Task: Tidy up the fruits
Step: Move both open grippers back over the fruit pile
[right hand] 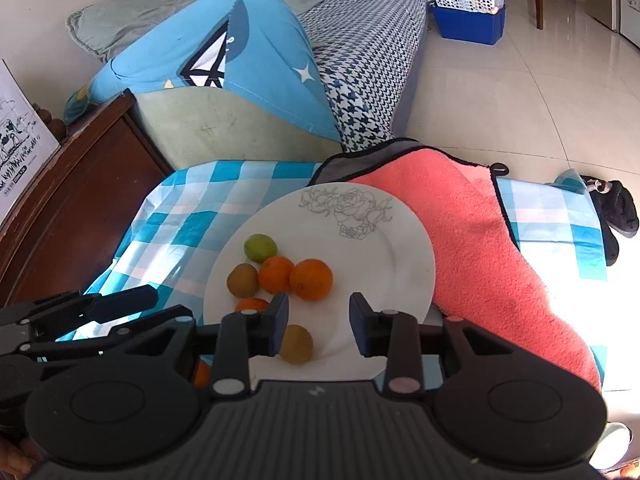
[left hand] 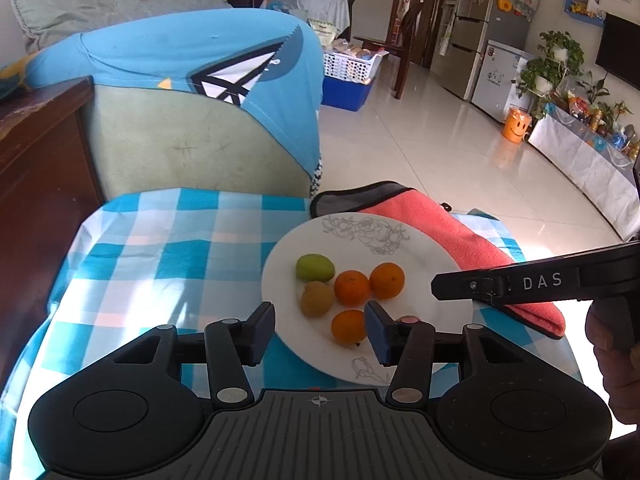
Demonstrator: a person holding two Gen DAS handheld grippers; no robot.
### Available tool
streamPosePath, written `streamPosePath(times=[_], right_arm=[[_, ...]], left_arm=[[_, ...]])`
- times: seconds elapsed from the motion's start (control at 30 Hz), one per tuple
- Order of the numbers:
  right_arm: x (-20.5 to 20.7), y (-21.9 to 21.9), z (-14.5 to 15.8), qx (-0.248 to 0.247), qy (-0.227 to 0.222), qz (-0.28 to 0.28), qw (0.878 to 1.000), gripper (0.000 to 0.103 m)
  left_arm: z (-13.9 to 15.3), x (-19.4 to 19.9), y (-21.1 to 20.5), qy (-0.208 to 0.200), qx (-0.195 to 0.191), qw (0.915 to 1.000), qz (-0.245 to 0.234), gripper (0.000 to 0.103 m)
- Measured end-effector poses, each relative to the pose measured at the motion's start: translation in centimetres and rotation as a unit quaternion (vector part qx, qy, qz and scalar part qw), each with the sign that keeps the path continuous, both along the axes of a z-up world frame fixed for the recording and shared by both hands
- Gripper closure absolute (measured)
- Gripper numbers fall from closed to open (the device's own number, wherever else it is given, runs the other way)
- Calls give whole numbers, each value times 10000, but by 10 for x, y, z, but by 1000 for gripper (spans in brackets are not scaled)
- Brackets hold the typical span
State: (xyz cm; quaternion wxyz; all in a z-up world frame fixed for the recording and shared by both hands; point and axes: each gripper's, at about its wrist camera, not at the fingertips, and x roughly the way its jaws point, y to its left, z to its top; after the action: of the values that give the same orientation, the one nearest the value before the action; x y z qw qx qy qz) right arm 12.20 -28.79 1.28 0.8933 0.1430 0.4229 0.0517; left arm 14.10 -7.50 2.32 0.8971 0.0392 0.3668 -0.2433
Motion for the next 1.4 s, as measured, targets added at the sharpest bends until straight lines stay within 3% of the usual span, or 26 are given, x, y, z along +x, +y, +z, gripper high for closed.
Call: streamPosePath(times=[0.77,1.4], right_arm=[[-58,53,-5,-219,-67,991,9948,60],[-51,71,-34,-489,199,1434,9882,60]], left_arm=[[-13,-36,92,292,462,9972,513,49],[-35,-29,81,668,426,9961,379,54]])
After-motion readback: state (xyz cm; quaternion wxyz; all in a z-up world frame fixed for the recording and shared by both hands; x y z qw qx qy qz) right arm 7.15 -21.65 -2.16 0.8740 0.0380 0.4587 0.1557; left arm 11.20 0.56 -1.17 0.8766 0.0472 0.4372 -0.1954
